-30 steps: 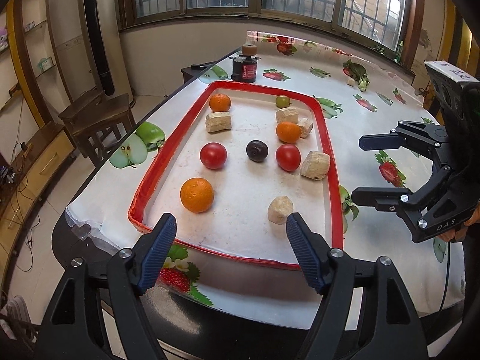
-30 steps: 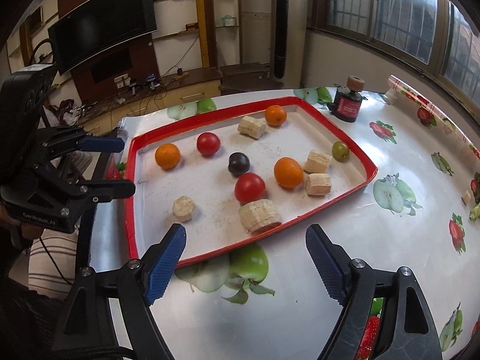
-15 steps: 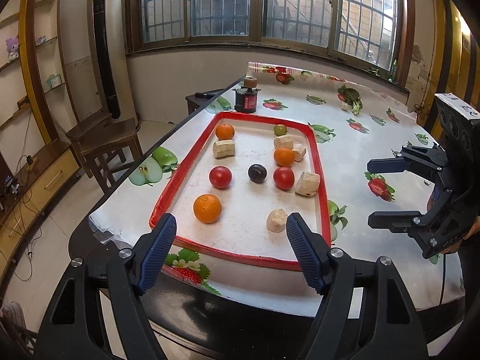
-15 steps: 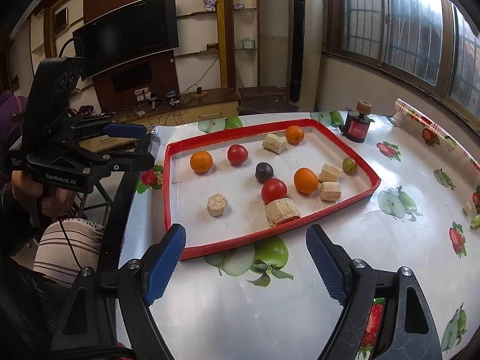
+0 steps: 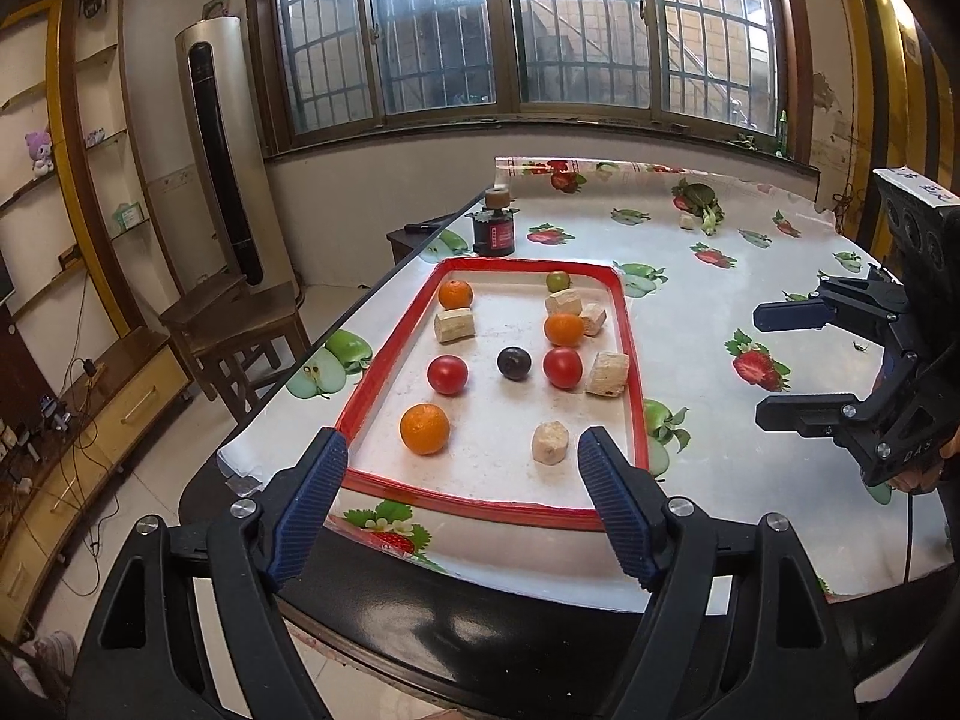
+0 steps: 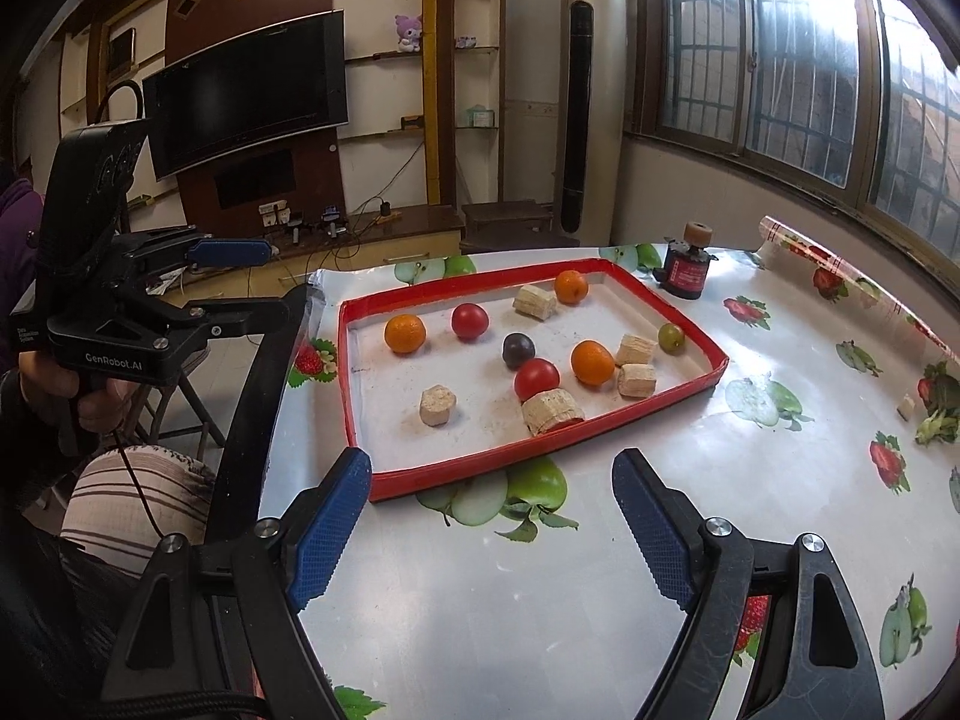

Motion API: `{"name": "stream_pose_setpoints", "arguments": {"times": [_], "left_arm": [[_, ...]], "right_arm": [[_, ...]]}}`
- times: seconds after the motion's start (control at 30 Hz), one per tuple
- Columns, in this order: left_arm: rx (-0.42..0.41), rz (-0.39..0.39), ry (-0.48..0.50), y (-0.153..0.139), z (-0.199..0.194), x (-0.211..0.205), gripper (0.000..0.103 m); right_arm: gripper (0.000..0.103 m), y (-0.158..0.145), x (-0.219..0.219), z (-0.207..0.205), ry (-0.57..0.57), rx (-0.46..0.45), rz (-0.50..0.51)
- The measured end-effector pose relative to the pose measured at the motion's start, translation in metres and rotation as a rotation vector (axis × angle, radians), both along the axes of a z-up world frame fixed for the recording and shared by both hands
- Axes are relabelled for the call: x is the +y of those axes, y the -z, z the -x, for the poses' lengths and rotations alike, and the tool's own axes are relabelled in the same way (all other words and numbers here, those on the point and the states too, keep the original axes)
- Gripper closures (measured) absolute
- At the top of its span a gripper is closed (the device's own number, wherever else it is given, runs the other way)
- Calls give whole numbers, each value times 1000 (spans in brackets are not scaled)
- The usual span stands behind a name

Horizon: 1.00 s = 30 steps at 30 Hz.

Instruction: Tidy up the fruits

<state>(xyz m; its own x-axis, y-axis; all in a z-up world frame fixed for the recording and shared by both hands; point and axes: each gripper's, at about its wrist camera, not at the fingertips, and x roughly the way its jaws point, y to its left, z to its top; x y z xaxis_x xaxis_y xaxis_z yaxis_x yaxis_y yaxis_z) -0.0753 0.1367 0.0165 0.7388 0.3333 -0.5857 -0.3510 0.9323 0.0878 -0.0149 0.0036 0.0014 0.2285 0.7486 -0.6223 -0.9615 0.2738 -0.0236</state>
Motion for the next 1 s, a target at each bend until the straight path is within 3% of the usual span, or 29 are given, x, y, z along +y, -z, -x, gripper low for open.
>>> {"name": "stream_pose_setpoints", "arguments": {"times": [1.0], "left_arm": [[-13,-22,-28,1,1,1,23]], "right_arm": [[19,6,-2,3,6,7,11]]}}
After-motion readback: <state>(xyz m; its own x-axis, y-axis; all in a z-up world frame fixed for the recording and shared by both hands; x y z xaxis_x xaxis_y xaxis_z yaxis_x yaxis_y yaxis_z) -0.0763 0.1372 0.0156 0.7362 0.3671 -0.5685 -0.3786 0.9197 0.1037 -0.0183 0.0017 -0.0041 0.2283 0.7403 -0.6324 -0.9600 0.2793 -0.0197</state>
